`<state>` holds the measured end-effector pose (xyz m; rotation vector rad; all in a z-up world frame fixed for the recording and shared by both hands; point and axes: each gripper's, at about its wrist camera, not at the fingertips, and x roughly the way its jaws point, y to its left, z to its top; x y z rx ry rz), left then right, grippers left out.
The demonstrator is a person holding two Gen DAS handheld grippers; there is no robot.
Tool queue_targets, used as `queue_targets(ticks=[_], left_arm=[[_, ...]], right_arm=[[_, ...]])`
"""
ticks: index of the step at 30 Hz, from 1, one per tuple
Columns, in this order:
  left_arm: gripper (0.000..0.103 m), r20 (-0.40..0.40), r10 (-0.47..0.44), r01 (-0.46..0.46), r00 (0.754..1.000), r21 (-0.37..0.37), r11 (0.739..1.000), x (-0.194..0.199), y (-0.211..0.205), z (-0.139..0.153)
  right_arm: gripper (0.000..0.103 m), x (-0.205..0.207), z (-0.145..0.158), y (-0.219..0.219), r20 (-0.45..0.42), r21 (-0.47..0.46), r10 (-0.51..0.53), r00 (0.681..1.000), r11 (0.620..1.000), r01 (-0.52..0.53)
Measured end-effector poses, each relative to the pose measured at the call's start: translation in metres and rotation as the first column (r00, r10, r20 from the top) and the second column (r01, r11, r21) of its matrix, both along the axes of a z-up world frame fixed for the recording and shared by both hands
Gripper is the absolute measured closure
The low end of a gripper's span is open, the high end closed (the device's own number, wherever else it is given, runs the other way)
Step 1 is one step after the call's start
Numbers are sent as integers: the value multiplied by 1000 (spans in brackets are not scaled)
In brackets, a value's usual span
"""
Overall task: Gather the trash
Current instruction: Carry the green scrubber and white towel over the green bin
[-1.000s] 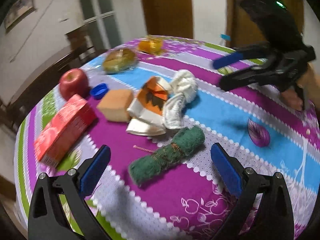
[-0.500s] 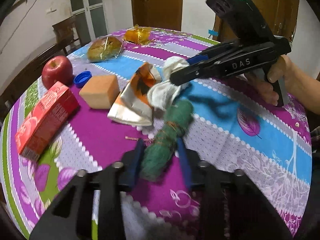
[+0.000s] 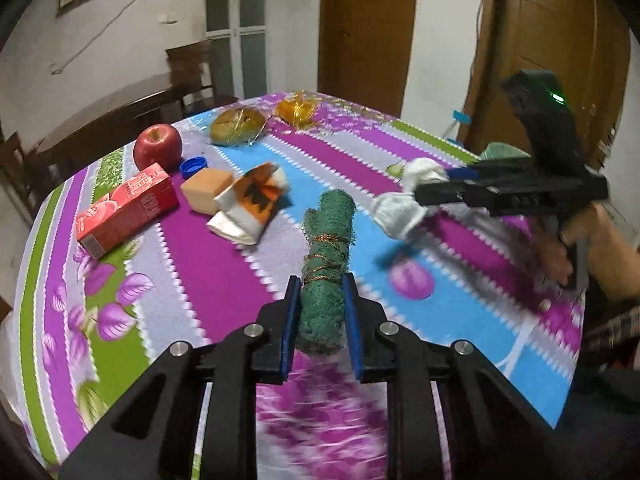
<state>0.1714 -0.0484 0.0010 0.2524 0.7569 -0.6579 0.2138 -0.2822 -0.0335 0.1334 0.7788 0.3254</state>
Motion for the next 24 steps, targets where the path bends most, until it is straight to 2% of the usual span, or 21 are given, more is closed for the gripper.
queue_targets(ticks=[5, 7, 10, 15, 24], left_arm=[[83, 24, 85, -86, 996, 43, 995, -8, -49, 6], [83, 49, 109, -112, 993, 64, 992, -9, -74, 8], [83, 53, 118, -121, 992, 60, 991, -11, -106, 13], [83, 100, 91, -100, 991, 90, 991, -19, -166, 18], [83, 166, -27, 4, 986, 139, 990, -33, -269, 27]], right_arm=[[60, -52, 19, -37, 76, -54, -122, 990, 991, 126], [60, -73, 29, -64, 110, -79, -207, 972, 973, 216], [60, -97, 41, -99, 138, -62, -289, 947, 952, 300], [60, -136, 62, -157, 171, -57, -391, 904, 913, 405], [60, -197, 83, -239, 212, -95, -515, 830, 835, 542]])
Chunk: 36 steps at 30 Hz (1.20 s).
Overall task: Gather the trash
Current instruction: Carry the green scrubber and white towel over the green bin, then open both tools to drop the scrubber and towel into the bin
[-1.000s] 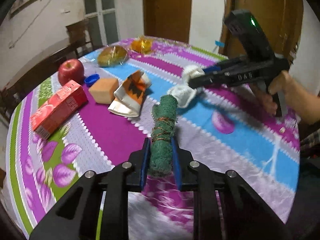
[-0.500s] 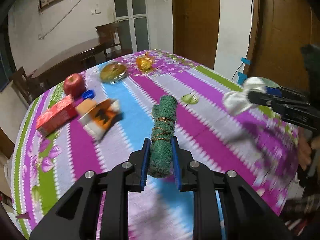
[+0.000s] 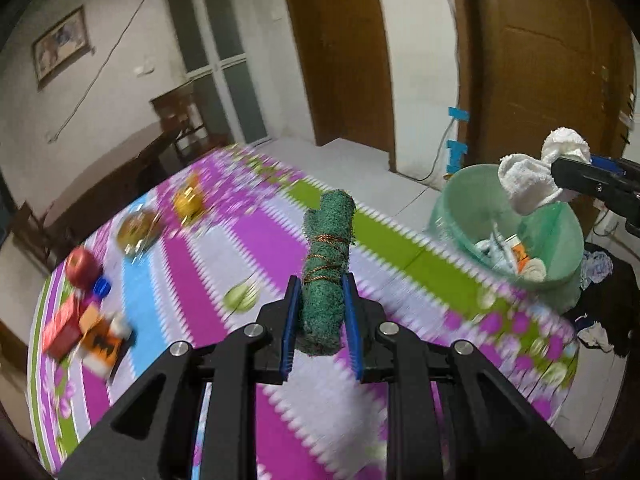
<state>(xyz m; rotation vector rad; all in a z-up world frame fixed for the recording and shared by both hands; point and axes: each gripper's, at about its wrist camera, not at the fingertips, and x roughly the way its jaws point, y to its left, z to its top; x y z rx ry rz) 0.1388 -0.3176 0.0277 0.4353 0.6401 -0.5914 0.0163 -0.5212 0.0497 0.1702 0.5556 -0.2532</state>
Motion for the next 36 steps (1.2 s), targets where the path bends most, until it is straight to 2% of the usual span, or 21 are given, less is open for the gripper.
queue_targets(ticks=[6, 18, 29, 36], left_arm=[[83, 21, -77, 76, 997, 24, 997, -8, -59, 5], [83, -33, -227, 229, 973, 60, 972, -15, -152, -5], [83, -60, -288, 293, 956, 107, 950, -26, -191, -23], [83, -148, -320, 331, 936, 64, 941, -15, -199, -21]], right_arm=[[60, -28, 5, -50, -35, -22, -85, 996, 996, 84], [60, -78, 6, -132, -97, -47, -241, 966, 970, 237], [60, -80, -7, -150, -144, -60, -285, 948, 958, 279], [60, -56, -14, -149, -160, -59, -290, 944, 957, 284]])
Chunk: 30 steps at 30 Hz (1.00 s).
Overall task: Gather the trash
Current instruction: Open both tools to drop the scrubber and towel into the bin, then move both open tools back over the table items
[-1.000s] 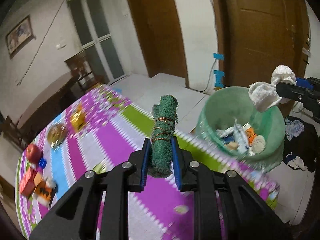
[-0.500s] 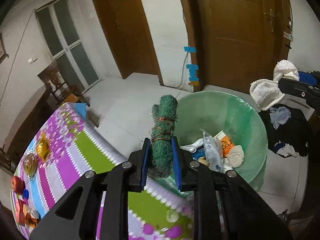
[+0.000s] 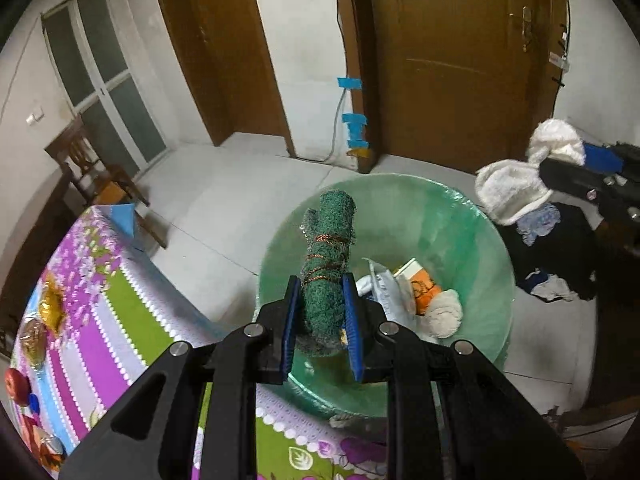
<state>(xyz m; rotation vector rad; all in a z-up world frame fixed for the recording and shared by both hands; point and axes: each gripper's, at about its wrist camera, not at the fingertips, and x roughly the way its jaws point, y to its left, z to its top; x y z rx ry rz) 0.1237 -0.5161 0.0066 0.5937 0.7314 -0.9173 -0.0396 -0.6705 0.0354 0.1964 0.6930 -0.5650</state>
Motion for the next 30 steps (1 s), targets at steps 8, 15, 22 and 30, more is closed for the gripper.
queue_targets(ticks=[8, 15, 22, 30], left_arm=[[36, 4, 20, -20, 1000, 0, 1000, 14, -5, -3], [36, 22, 34, -35, 999, 18, 999, 14, 11, -14], [32, 37, 75, -76, 996, 26, 997, 12, 44, -23], [24, 10, 220, -220, 975, -36, 975, 29, 139, -21]], right_arm=[[45, 29, -12, 0, -30, 14, 36, 999, 999, -35], [45, 28, -22, -8, -29, 46, 9, 1000, 999, -8], [45, 24, -30, -4, -18, 65, 4, 1000, 998, -3], [44, 48, -26, 53, 26, 15, 136, 990, 991, -136]])
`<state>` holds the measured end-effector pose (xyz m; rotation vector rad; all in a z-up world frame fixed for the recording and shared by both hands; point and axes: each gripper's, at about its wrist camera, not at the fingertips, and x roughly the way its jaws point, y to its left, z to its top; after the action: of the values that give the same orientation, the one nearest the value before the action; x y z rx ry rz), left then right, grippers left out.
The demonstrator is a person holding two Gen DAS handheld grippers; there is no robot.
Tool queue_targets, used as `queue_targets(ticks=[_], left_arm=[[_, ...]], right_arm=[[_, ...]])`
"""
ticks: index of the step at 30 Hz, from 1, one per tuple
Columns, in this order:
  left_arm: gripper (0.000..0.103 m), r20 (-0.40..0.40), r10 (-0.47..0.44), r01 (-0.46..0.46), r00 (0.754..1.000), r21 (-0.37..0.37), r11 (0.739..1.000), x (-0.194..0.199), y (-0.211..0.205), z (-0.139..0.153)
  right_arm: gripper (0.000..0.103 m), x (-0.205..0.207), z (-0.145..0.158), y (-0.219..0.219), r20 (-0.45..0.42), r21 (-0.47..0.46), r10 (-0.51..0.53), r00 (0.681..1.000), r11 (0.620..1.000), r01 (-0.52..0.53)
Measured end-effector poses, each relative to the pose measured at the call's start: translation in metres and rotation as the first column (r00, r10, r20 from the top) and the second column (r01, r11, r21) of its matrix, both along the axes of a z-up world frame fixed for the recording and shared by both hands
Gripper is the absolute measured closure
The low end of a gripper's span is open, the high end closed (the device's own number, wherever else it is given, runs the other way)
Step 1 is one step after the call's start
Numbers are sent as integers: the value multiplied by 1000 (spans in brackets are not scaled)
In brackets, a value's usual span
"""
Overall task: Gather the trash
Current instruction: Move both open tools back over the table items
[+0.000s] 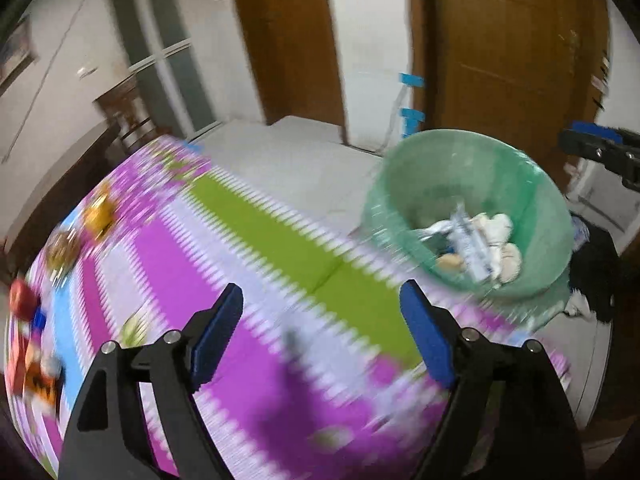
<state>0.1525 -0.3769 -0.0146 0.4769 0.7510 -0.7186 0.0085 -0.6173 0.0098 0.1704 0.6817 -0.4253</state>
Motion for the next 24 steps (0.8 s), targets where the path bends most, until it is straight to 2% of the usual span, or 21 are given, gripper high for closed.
queue_targets(ticks=[4, 7, 9, 12, 13, 15, 18, 21, 22, 24], left_arm=[[22, -22, 111, -112, 994, -66, 991, 17, 74, 9], [20, -21, 223, -224, 975, -109, 969, 31, 139, 22], [19, 3, 318, -315, 948, -130, 940, 38, 186, 32], [15, 46, 458, -447, 888, -154, 881, 43, 251, 43], [14, 50, 513, -500, 857, -162, 851, 45, 276, 46], [14, 39, 582, -568, 812, -174, 804, 48, 310, 45], [13, -41, 676, -669, 736, -194, 717, 55, 364, 38], [13, -93, 705, -707, 703, -192, 680, 58, 389, 29], [13, -96, 711, -714, 697, -190, 674, 58, 396, 27], [13, -90, 712, -714, 697, -190, 674, 57, 404, 26]], right_arm=[[36, 33, -2, 41, 20, 13, 108, 994, 994, -108], [29, 64, -7, 78, 18, 30, 207, 978, 978, -208], [25, 90, -12, 110, 8, 33, 277, 961, 960, -277], [11, 126, -18, 165, -2, 36, 374, 927, 927, -374], [6, 139, -19, 185, -1, 40, 408, 913, 912, -407], [5, 165, -22, 224, -3, 55, 467, 884, 883, -466], [5, 210, -30, 285, -18, 105, 542, 840, 836, -538], [5, 249, -41, 337, -38, 155, 621, 783, 778, -609], [5, 264, -47, 360, -58, 171, 646, 761, 757, -630], [5, 283, -54, 391, -79, 174, 660, 747, 747, -642]])
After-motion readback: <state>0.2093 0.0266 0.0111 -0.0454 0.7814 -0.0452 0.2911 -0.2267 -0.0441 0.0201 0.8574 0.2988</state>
